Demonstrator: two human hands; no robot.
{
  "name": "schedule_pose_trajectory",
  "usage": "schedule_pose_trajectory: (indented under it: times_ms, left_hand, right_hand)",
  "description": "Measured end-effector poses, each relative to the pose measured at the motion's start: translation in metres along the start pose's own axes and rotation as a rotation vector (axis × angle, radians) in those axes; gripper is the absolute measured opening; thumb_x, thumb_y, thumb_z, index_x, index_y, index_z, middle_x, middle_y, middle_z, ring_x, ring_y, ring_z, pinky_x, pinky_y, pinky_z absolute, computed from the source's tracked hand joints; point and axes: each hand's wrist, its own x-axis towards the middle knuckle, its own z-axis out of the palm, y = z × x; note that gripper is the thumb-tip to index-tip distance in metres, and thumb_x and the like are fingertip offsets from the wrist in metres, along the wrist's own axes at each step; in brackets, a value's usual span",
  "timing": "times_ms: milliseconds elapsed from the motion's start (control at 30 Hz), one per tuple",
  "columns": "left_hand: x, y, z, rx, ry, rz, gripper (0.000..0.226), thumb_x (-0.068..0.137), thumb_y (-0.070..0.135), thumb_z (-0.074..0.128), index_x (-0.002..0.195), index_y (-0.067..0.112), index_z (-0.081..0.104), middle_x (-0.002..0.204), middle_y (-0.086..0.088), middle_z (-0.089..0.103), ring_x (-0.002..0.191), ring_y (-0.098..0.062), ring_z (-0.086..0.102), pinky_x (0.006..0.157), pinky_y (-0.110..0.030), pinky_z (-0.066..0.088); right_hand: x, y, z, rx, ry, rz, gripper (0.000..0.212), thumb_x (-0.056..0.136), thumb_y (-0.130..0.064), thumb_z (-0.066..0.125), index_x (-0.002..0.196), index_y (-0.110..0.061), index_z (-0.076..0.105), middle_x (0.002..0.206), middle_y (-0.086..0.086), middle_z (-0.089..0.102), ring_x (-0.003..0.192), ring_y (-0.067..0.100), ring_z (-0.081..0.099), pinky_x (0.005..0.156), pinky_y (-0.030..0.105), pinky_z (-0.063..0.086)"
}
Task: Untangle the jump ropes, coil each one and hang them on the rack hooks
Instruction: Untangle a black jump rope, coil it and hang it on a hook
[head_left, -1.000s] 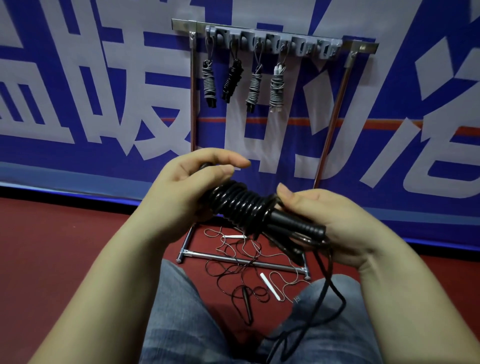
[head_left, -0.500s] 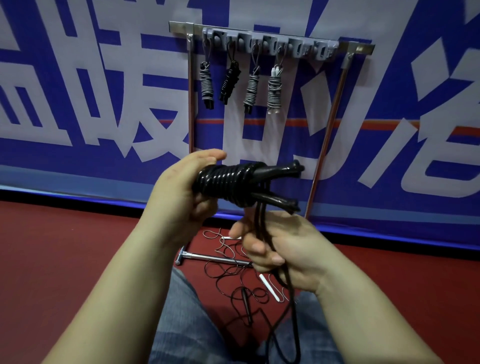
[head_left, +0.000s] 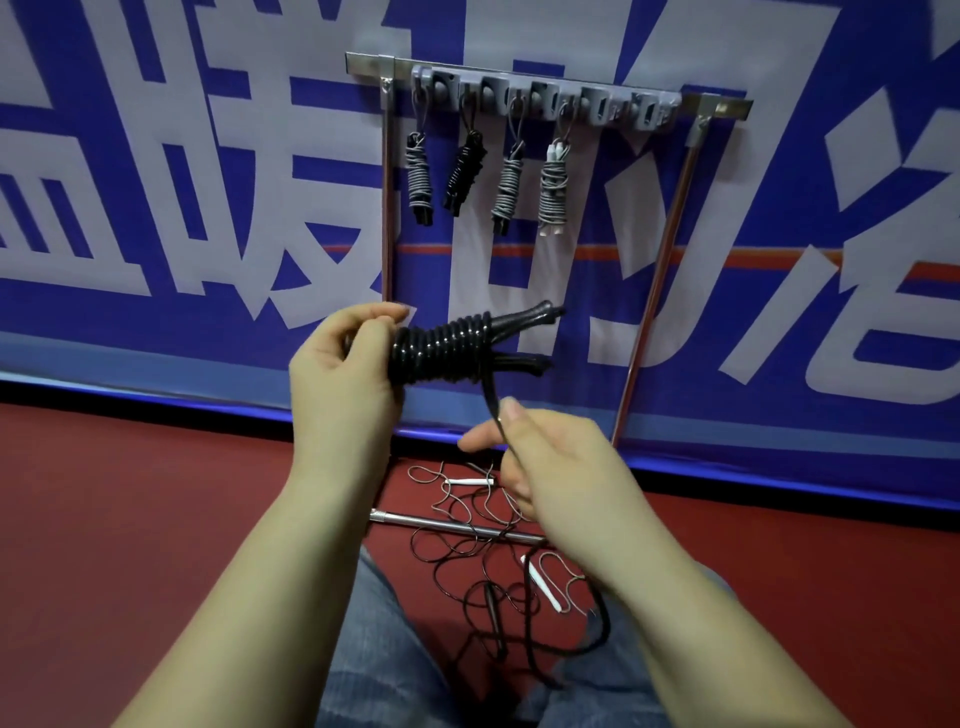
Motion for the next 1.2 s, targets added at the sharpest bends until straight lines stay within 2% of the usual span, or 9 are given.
schedule_pose_trajectory:
  times_ms: [267,500,600,700,767,833,900,1067,1200]
  left_hand:
    - [0.004,0.003,-0.007,0.360,-0.079,0.188,0.026,0.089,0.009,0.051,0.077,0.028,0.065,0.058,0.009,0.050,0.046,-0.004,0.039,0.043,-0.015,0.032]
    - [0.011,0.017,-0.021,0.453,-0.624,0.004,0.022,0.088,0.014,0.060,0.083,0.030,0.074,0.056,0.005,0.047,0.049,-0.008,0.042,0.047,-0.019,0.035]
    - [0.004,0.027,-0.021,0.286,-0.712,-0.104,0.022,0.084,0.007,0.063,0.077,0.024,0.074,0.052,0.003,0.045,0.041,-0.003,0.042,0.040,-0.013,0.035]
    - [-0.002,0.031,-0.020,0.153,-0.748,-0.160,0.022,0.073,0.016,0.055,0.071,0.026,0.074,0.047,0.004,0.044,0.036,-0.003,0.041,0.036,-0.012,0.033]
    - [-0.006,0.031,-0.016,0.076,-0.776,-0.175,0.024,0.073,0.016,0.052,0.070,0.025,0.074,0.044,0.006,0.041,0.034,-0.003,0.039,0.036,-0.012,0.032]
    - [-0.010,0.031,-0.012,0.001,-0.772,-0.184,0.026,0.073,0.014,0.050,0.069,0.024,0.074,0.041,0.007,0.039,0.032,-0.002,0.036,0.035,-0.010,0.031]
    - [-0.011,0.031,-0.009,-0.071,-0.716,-0.202,0.026,0.072,0.014,0.049,0.068,0.023,0.074,0.041,0.007,0.039,0.030,-0.002,0.035,0.034,-0.008,0.030]
    - [-0.007,0.024,-0.005,-0.209,-0.502,-0.219,0.023,0.076,0.016,0.051,0.070,0.021,0.073,0.044,0.005,0.035,0.029,-0.005,0.024,0.037,-0.014,0.014]
    - [-0.008,0.020,0.003,-0.309,-0.311,-0.255,0.025,0.091,0.007,0.042,0.079,0.013,0.062,0.044,0.005,0.028,0.029,-0.004,0.019,0.034,-0.012,0.014]
  right_hand:
    - [-0.011,-0.020,-0.030,-0.468,0.057,-0.271,0.021,0.082,-0.042,0.061,0.077,-0.022,0.066,0.062,-0.002,0.060,0.054,0.006,0.049,0.054,0.023,0.039]
    - [-0.009,-0.031,-0.058,-0.392,0.150,-0.338,0.029,0.053,-0.051,0.076,0.066,-0.026,0.069,0.068,-0.011,0.066,0.064,0.006,0.060,0.061,0.027,0.051]
    - [-0.003,-0.028,-0.064,-0.373,-0.080,-0.209,0.052,0.047,-0.069,0.067,0.073,-0.024,0.072,0.069,-0.002,0.067,0.064,0.011,0.061,0.068,0.034,0.051]
    - [0.000,-0.028,-0.059,-0.202,-0.362,-0.074,0.063,0.061,-0.074,0.056,0.068,-0.013,0.069,0.052,0.001,0.056,0.045,0.013,0.041,0.050,0.024,0.036]
    - [0.001,-0.023,-0.054,-0.064,-0.427,-0.021,0.067,0.067,-0.067,0.051,0.069,-0.001,0.065,0.054,0.015,0.061,0.042,0.027,0.046,0.048,0.028,0.042]
    - [0.002,-0.017,-0.049,0.029,-0.455,0.009,0.074,0.065,-0.072,0.053,0.066,0.001,0.063,0.062,0.030,0.057,0.050,0.034,0.044,0.057,0.037,0.040]
    - [0.000,-0.017,-0.042,0.145,-0.410,0.025,0.056,0.063,-0.072,0.054,0.050,-0.018,0.060,0.053,0.008,0.048,0.053,0.023,0.035,0.059,0.031,0.030]
    - [-0.002,-0.018,-0.022,0.530,-0.188,0.008,0.018,0.078,-0.026,0.055,0.066,-0.013,0.060,0.049,-0.007,0.053,0.042,0.004,0.040,0.042,0.014,0.032]
    - [0.002,-0.013,-0.009,0.415,0.017,-0.090,0.044,0.100,-0.023,0.032,0.068,-0.012,0.060,0.042,-0.004,0.041,0.034,0.002,0.029,0.038,0.015,0.023]
